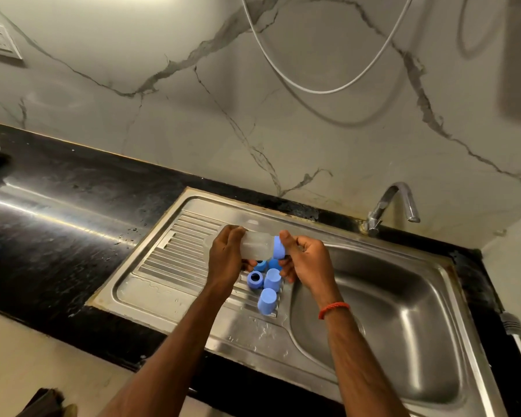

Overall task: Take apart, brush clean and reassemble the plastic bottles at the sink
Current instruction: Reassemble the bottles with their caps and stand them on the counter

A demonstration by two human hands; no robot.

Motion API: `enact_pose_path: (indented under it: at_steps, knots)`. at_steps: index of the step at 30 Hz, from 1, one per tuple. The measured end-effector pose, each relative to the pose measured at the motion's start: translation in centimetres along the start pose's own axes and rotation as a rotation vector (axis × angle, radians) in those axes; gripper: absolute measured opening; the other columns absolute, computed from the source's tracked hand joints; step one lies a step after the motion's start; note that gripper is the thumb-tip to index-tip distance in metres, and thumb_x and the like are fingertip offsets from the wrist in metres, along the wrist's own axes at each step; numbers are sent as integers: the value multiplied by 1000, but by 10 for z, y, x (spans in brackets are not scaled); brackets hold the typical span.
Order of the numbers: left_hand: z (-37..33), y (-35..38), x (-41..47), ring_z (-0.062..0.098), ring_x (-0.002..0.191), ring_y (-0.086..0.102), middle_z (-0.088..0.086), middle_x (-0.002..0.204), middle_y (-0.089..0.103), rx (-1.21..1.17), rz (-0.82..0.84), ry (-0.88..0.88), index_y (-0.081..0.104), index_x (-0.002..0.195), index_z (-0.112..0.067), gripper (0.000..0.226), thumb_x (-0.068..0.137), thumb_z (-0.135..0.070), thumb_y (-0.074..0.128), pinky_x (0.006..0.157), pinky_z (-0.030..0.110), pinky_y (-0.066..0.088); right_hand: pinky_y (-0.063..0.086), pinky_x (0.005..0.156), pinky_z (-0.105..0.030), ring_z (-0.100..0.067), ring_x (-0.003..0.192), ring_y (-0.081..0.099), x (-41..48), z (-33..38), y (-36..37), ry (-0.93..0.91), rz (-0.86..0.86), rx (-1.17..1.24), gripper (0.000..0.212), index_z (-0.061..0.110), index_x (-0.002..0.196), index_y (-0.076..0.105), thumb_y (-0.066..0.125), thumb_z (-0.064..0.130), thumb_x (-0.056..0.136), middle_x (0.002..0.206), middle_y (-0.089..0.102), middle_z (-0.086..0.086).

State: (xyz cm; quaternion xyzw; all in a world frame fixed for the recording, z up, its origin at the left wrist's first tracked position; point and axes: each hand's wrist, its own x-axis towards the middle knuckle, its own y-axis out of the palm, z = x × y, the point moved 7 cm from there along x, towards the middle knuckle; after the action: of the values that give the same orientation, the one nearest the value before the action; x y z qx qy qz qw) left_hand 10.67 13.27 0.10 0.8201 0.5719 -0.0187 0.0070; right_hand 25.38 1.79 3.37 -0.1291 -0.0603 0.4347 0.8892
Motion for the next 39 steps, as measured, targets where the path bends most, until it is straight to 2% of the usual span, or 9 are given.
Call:
enact_pose_path:
  at_steps: [6,11,15,19,23,27,31,34,39]
  knots:
    - [-4,-6,-3,34,88,68,11,103,60,-4,-32,-13,57,108,-17,22,106,-36,47,58,32,58,61,69,-25,-5,73,71,1,3,-2,-39,-8,-73,55,15,111,66,46,61,86,106,73,-6]
    - [-2,-5,-4,33,92,67,12,106,61,-44,-47,-39,56,113,-15,26,105,-39,49,59,29,57,53,85,-13,4,113,59,-2,10,-2,-251,180,-30,49,27,124,61,79,10,81,126,61,18]
    - [-1,-4,-4,30,86,66,11,105,59,-45,-56,-30,55,113,-15,22,106,-34,46,54,23,54,58,72,-22,-10,87,72,0,10,1,-151,115,18,24,21,110,68,72,29,88,100,73,5]
    - [1,-8,-2,33,91,65,14,110,59,-38,-65,-40,55,117,-14,25,106,-35,46,56,25,54,60,65,-29,-20,66,72,-1,6,4,-32,64,-76,59,8,105,68,51,61,85,82,74,-8]
    - [0,-15,0,31,88,64,15,112,60,-84,-52,-73,54,123,-12,32,105,-38,47,54,22,53,60,80,-26,-8,101,68,-7,10,6,-138,138,-1,56,26,135,55,75,39,84,123,64,9]
    - [-2,-19,1,32,90,66,14,112,61,-61,-53,-62,54,120,-15,30,105,-40,47,54,22,53,54,83,-17,-3,108,63,-14,21,12,-261,165,13,48,18,122,61,79,2,80,120,65,7]
    - [-3,-23,-1,36,91,67,15,108,62,-31,-22,-34,56,108,-22,22,105,-41,46,60,29,56,56,63,-22,-10,70,71,-15,25,18,-133,127,18,23,20,109,65,71,28,88,90,73,-2]
    - [-1,-26,-3,36,89,66,18,109,64,-24,-18,-48,56,104,-25,20,105,-42,45,61,29,54,56,57,-27,-18,60,67,-15,25,21,-96,98,-48,38,13,108,67,67,44,87,79,72,-4]
    - [3,-36,0,31,84,64,20,112,63,-58,4,-123,56,121,-14,36,104,-45,46,50,21,50,56,81,-17,-2,104,63,-26,39,27,-266,101,-152,49,24,131,58,75,29,85,123,64,10]
